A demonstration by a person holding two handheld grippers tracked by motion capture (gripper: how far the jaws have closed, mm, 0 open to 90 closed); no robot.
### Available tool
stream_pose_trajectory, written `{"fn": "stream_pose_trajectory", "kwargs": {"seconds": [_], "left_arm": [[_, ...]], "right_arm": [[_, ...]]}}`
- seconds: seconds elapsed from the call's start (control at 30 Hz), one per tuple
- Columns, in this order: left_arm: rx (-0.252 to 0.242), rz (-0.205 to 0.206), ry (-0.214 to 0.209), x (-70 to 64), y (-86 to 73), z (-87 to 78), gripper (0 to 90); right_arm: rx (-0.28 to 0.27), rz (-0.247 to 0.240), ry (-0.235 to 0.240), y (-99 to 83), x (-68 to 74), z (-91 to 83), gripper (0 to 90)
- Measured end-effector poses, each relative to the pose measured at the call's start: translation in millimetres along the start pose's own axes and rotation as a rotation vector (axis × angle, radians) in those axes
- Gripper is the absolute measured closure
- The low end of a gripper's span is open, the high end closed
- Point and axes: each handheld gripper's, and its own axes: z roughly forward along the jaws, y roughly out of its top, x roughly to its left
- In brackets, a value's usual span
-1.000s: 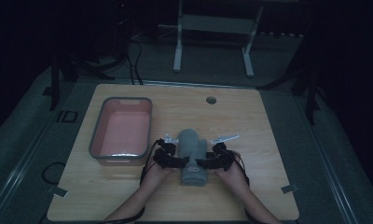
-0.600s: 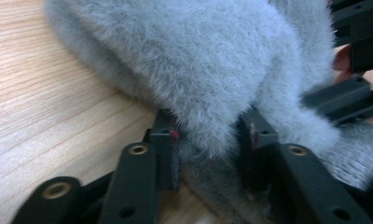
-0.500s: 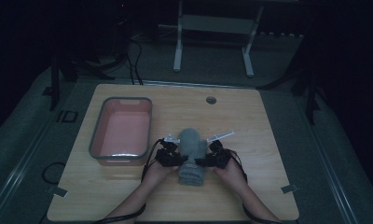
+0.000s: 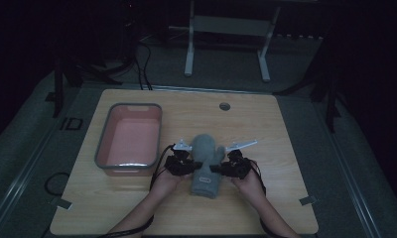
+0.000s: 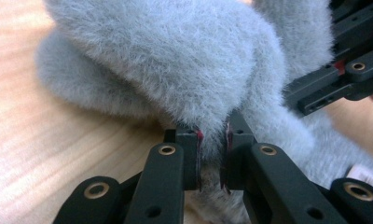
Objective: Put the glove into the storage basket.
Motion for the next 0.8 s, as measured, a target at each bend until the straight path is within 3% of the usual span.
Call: {"fn": "stream_pose_trajectory", "kwargs": {"seconds": [0.17, 0.4, 0.63, 0.8], "left_arm": [[-0.035, 0.017, -0.001, -5.5, 18.9, -19.1, 81.6], [-0.068, 0.086, 0.034, -8.6, 55.6, -56.0, 81.6], [-0.096, 0.140, 0.086, -4.2, 80.1, -89.0, 81.5], [-0.102, 0.141, 0.107, 1.9, 90.4, -108.5, 81.5]], "right_arm": [[-0.060, -0.009, 0.014, 15.5, 9.5, -17.8, 80.7], [-0.136, -0.040, 0.013, 51.1, 28.4, -38.1, 80.6], [-0.178, -0.077, 0.016, 87.1, 44.3, -44.2, 80.6], [-0.195, -0.096, 0.038, 106.4, 51.6, -42.1, 80.6]]}}
